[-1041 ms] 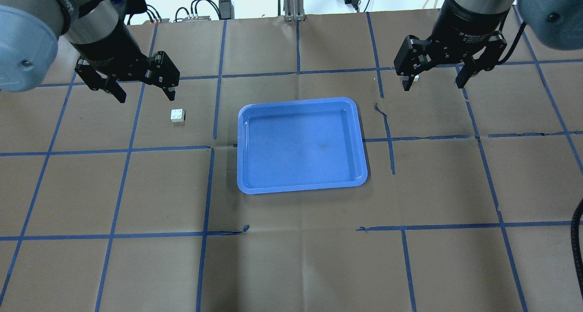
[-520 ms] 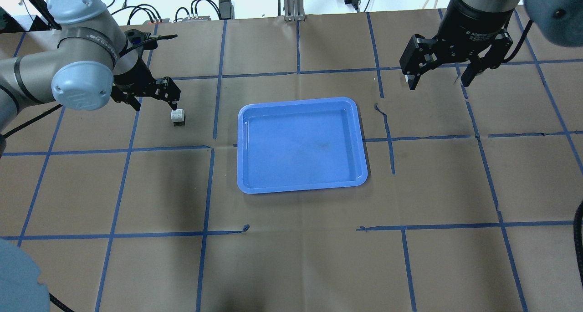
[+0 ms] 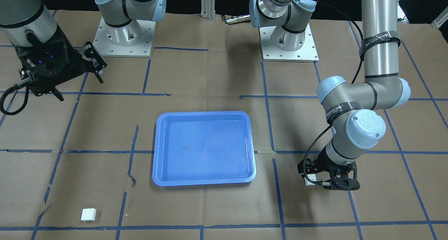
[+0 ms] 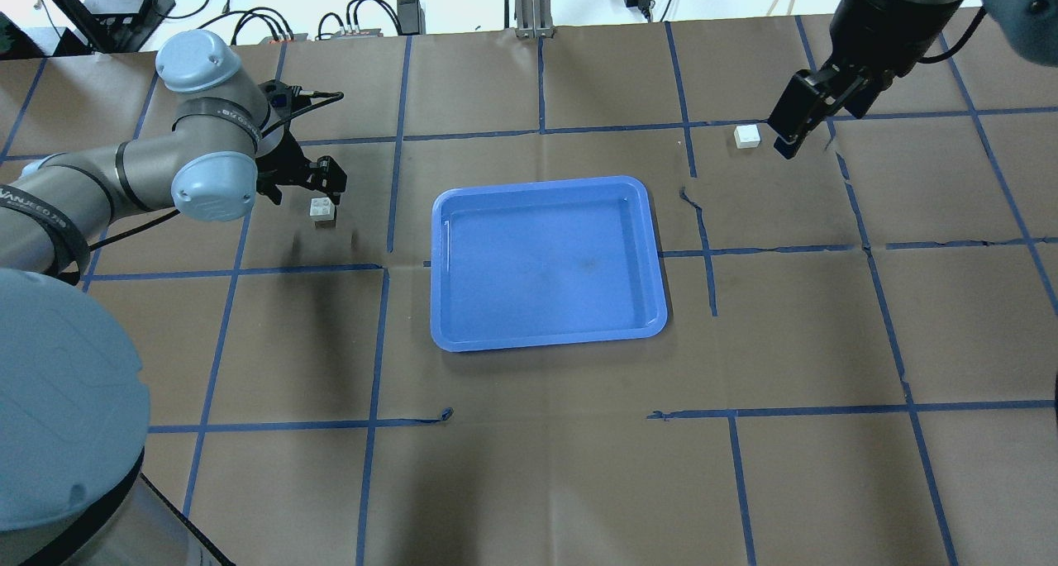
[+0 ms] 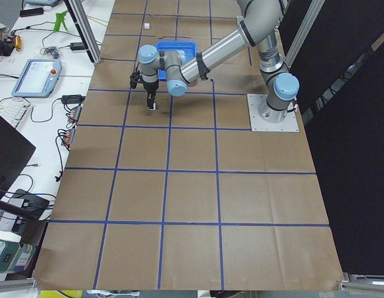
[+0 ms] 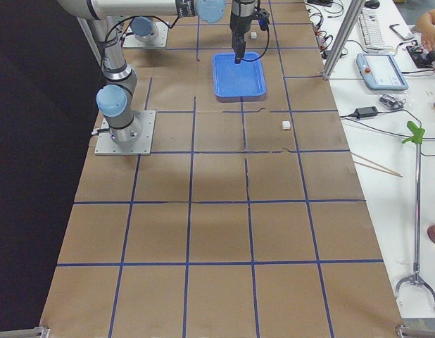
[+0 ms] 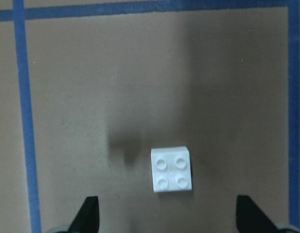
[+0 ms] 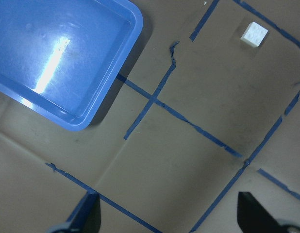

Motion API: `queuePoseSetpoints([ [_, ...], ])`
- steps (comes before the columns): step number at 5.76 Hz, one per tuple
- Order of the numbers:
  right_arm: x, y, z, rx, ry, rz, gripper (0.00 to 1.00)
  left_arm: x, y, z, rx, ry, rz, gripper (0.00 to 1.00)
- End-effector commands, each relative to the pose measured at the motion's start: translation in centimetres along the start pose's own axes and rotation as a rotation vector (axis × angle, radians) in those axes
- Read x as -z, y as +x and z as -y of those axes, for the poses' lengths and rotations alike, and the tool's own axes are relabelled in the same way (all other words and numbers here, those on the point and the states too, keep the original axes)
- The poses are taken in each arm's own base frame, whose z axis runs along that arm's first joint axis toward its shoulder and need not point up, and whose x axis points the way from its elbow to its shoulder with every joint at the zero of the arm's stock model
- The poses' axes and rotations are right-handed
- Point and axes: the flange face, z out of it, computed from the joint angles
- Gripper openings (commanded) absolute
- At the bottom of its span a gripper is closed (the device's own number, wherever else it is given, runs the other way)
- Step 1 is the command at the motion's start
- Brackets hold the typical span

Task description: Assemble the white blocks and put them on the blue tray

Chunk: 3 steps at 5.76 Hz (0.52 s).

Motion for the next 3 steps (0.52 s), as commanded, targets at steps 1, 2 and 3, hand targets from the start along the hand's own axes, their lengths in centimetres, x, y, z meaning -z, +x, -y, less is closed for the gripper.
queuePoseSetpoints([
  [1,-2.5,5.3,1.3,0.368,0.004,0.010,0.99,-2.3,0.0,-0.1,-0.003,-0.029,-0.005,0.98],
  [2,-3.0,7.4,3.2,0.588,0.012,-0.004,0.99,-2.8,0.0,0.0,-0.003,-0.037,-0.006,0.84],
  [3,-3.7,9.9,5.4,0.721,0.019,-0.021,0.99,-2.8,0.0,0.0,-0.003,-0.037,-0.007,0.64],
])
